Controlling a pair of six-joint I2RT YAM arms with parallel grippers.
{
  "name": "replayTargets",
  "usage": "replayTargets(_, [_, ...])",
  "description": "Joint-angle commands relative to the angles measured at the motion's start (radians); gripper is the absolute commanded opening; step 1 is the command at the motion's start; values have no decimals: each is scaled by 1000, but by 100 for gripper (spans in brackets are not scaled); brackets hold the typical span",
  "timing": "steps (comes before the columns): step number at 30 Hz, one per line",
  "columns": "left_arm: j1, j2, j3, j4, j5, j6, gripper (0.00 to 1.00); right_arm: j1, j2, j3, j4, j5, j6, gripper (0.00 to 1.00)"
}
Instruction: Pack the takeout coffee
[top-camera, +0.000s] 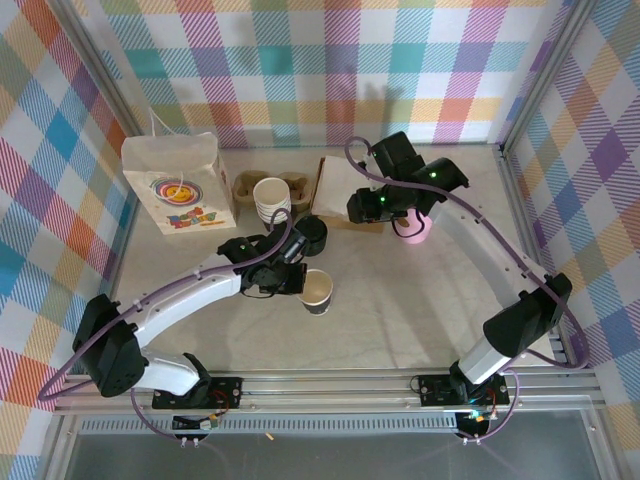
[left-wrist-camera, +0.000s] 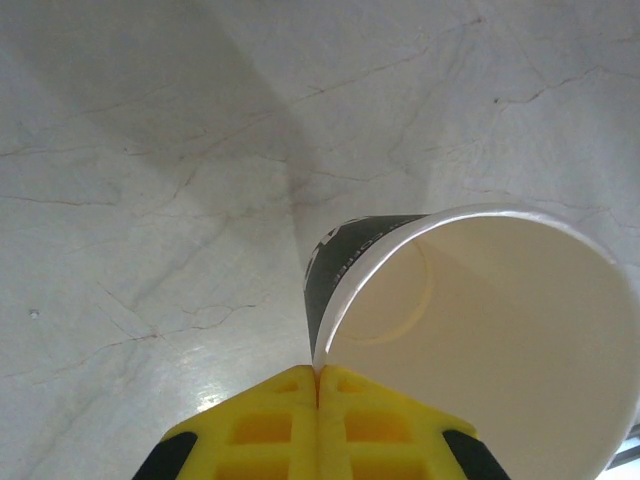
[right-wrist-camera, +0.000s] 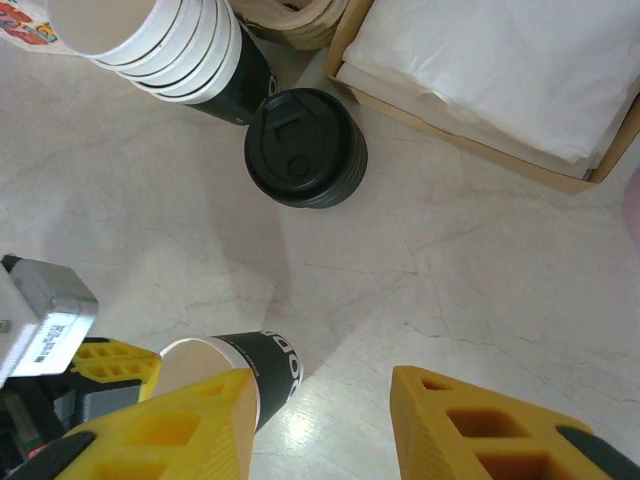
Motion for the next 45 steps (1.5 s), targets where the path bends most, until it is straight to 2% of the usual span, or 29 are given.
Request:
replayTargets(1, [-3,1,-16,-20,24,14,0,3,4,10,-11,7,43,41])
replayTargets(16, [-4,18,-30,-2,12,7,2,5,40,1,25,-40,44,45])
replayTargets(22, [-4,8,-20,-3,13,9,28,6,50,3,27,-46,39,46])
replayTargets(32, [-5,-58,29,-32,-5,2,42,17,66,60,-13,-3,2,47])
replayTargets(39, [-4,-209,97,-86,-158,36,57,68,114,129,-27,79,-79,51])
replayTargets(45, [2,-341,104,-122,-302,85,74,105,183,250,-51,111,-105,56])
